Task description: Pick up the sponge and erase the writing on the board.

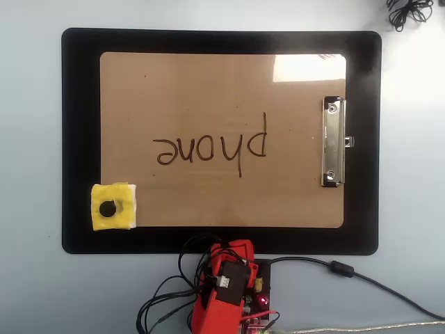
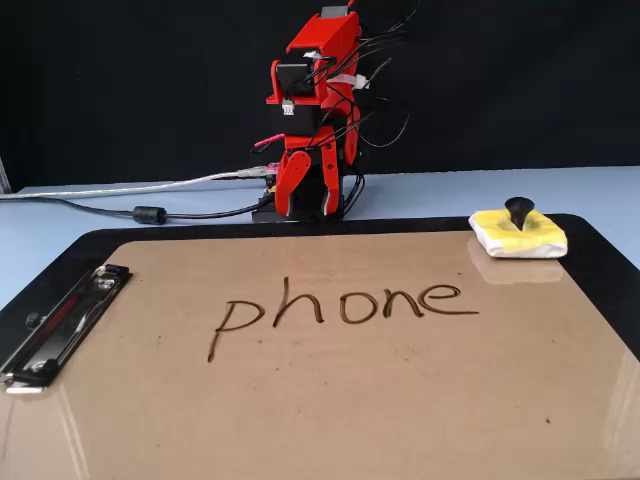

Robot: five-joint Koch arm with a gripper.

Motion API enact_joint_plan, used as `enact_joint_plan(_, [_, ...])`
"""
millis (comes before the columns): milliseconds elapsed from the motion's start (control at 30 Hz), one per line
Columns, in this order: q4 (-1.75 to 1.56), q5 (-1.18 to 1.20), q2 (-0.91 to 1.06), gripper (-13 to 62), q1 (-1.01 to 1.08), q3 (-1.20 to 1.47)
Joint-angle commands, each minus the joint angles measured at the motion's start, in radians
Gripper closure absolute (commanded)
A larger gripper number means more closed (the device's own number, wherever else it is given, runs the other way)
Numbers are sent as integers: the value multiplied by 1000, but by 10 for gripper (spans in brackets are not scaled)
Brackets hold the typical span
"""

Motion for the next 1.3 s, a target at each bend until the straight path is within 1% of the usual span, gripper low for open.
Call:
enact_joint_plan(0, [67,-11,89,149,2,20])
enact_joint_plan(433, [60,-12,87,152,0,11])
enact_joint_plan(533, [60,-11,87,154,-2,-135])
enact_joint_plan(633, [61,-14,87,155,-54,-290])
enact_joint_plan(733, [57,-20,86,155,-132,-305])
enact_joint_plan(867, [8,-49,91,157,-166,-337])
enact_joint_plan(900, [-20,-66,91,158,-209,-345])
enact_joint_plan(967, [-121,-161,92,162,-405,-356])
enact_joint_plan(1033, [-255,-330,91,163,-597,-351])
enact_joint_plan(1067, [-360,-442,89,163,-713,-345])
enact_joint_plan(1133, [-568,-577,87,163,-916,-318])
enact_joint_plan(1200, [-802,-669,87,163,-1131,-261])
enact_joint_plan(1267, [-977,-672,87,163,-1267,-202])
